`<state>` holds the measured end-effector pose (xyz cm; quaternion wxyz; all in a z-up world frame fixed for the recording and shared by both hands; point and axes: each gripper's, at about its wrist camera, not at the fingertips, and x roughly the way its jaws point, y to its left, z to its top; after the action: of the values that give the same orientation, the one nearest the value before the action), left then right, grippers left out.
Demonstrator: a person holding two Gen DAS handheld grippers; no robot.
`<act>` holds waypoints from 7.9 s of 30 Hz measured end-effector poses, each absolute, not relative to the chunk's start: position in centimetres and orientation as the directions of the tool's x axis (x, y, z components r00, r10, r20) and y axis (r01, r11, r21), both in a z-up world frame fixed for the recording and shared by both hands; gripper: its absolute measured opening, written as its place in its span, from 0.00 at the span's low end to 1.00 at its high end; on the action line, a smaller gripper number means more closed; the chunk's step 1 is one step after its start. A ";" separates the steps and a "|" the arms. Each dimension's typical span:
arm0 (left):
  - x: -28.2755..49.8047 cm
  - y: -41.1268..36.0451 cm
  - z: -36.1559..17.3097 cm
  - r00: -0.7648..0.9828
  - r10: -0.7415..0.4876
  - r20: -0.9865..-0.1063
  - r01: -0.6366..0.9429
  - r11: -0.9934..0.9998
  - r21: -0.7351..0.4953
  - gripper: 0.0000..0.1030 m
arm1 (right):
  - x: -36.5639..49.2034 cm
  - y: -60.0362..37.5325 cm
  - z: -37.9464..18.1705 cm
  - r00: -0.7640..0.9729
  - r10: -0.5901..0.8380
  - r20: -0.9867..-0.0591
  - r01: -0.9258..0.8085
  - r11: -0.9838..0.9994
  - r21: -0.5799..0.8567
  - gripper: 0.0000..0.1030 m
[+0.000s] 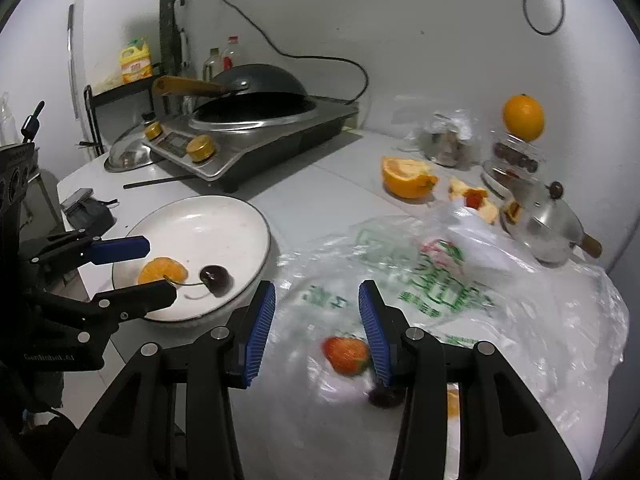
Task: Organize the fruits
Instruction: 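Move both grippers back to the fruit on the plastic bag, then grasp a strawberry with the left gripper while the right gripper grasps another dark cherry, then carry the strawberry with the left gripper while the right carries the cherry to the plate, then lower the strawberry onto the plate with the left gripper while the right lowers the cherry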
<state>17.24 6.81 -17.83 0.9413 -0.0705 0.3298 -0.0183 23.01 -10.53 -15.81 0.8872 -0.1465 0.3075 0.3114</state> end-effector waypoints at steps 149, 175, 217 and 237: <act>18.8 7.0 -16.3 0.819 -0.125 -0.560 0.138 0.990 -0.020 0.33 | 22.4 -10.3 -16.1 0.584 0.501 -0.639 -0.689 0.722 -0.063 0.29; 18.5 13.6 -17.8 0.842 -0.038 -0.538 0.023 0.999 -0.034 0.33 | 23.0 -5.1 -15.7 0.557 0.519 -0.648 -0.729 0.680 -0.081 0.29; 22.9 18.0 -20.4 0.811 -0.037 -0.585 -0.025 0.995 -0.098 0.36 | 28.9 5.9 -20.5 0.422 0.501 -0.756 -0.789 0.614 -0.033 0.29; 20.6 17.7 -19.4 0.827 -0.028 -0.562 -0.037 0.994 -0.104 0.49 | 27.4 5.0 -19.1 0.458 0.486 -0.744 -0.770 0.635 -0.060 0.29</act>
<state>20.64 17.71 -19.43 0.9542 -0.0551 0.2942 0.0024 27.36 5.05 -19.11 0.8304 -0.1987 0.3577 0.3781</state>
